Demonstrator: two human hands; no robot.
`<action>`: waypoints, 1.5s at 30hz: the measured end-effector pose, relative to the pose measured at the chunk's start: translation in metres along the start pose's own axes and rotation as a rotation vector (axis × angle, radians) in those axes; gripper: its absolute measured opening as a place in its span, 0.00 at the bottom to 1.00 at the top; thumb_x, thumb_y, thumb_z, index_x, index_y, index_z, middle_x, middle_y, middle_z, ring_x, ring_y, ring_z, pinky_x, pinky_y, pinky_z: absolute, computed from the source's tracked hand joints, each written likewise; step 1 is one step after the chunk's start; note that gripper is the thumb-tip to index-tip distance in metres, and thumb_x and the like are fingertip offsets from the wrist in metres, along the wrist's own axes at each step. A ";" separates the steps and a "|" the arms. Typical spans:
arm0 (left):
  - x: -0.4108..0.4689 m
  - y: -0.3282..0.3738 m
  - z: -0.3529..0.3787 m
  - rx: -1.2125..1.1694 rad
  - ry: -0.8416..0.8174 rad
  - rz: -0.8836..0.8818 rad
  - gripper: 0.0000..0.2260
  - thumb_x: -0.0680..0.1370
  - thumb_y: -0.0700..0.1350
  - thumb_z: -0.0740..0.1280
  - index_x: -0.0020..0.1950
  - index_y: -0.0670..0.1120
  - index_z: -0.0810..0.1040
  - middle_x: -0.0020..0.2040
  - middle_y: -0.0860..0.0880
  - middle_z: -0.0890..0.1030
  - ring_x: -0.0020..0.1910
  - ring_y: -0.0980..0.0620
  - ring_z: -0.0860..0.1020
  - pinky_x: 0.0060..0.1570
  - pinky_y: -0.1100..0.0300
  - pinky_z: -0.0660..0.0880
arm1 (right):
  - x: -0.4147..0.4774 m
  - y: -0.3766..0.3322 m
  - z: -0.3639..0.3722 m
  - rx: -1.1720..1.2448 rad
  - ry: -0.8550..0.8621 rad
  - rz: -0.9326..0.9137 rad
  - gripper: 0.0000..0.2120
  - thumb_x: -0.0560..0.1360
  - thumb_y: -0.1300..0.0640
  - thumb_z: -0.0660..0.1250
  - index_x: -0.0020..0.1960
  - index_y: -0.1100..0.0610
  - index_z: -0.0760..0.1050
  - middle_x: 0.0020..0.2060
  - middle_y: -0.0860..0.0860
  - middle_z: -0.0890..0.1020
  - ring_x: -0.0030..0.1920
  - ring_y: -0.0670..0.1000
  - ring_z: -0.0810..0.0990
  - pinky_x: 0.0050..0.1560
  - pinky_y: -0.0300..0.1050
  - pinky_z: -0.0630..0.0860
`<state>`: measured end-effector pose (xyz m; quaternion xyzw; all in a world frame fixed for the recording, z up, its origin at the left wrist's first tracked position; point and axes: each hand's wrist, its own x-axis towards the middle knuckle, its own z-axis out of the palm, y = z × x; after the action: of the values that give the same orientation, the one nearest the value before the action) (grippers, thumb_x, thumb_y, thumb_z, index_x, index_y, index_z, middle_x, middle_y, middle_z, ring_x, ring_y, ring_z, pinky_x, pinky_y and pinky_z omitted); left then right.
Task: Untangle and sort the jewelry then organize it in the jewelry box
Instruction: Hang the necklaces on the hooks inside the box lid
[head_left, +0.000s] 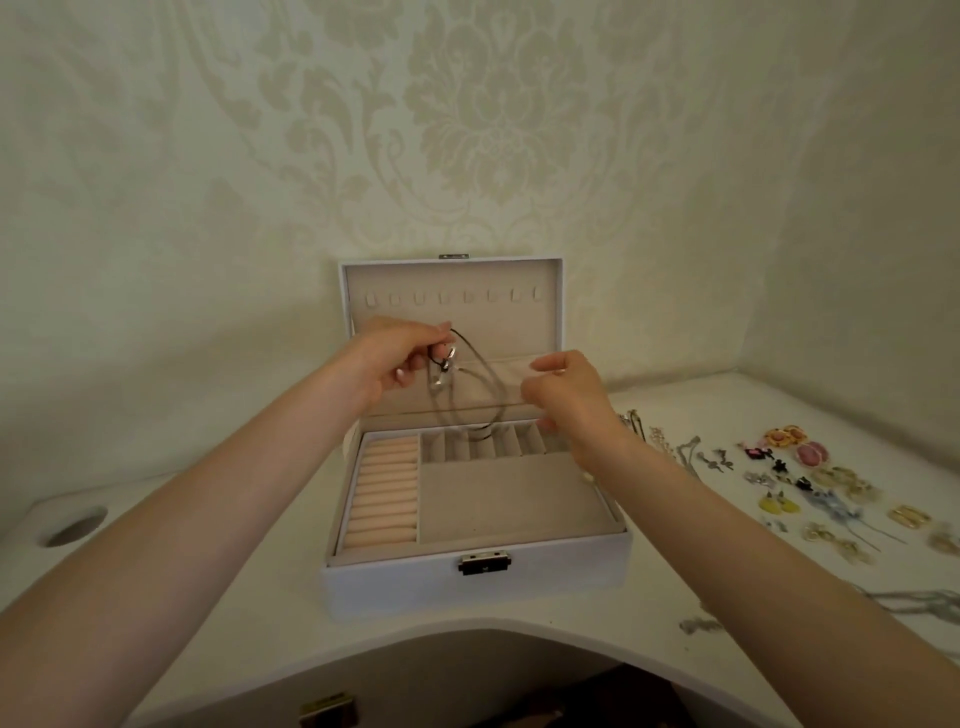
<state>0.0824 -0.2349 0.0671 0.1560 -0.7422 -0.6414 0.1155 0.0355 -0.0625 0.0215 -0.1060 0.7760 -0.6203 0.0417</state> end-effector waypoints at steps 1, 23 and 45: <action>0.001 0.000 -0.003 0.042 0.021 0.043 0.07 0.77 0.44 0.68 0.40 0.43 0.79 0.26 0.53 0.76 0.22 0.61 0.65 0.18 0.71 0.57 | 0.000 -0.001 0.002 -0.104 0.064 -0.078 0.16 0.71 0.64 0.66 0.57 0.56 0.70 0.50 0.52 0.75 0.48 0.50 0.75 0.48 0.47 0.75; 0.026 -0.017 -0.044 0.529 0.418 0.454 0.06 0.70 0.40 0.73 0.38 0.50 0.81 0.37 0.50 0.82 0.39 0.52 0.80 0.43 0.60 0.74 | 0.054 -0.047 0.092 0.187 -0.179 -0.187 0.03 0.71 0.69 0.71 0.45 0.68 0.79 0.30 0.57 0.78 0.21 0.42 0.74 0.24 0.35 0.74; 0.042 0.014 -0.033 1.190 0.813 0.398 0.06 0.77 0.36 0.57 0.50 0.40 0.72 0.49 0.40 0.79 0.47 0.39 0.77 0.36 0.54 0.60 | 0.059 -0.074 0.139 -0.158 0.220 -0.460 0.04 0.72 0.64 0.65 0.40 0.58 0.77 0.39 0.52 0.82 0.39 0.50 0.76 0.40 0.46 0.71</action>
<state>0.0544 -0.2794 0.0845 0.2796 -0.8768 0.0100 0.3910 0.0133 -0.2231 0.0657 -0.2143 0.7775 -0.5587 -0.1935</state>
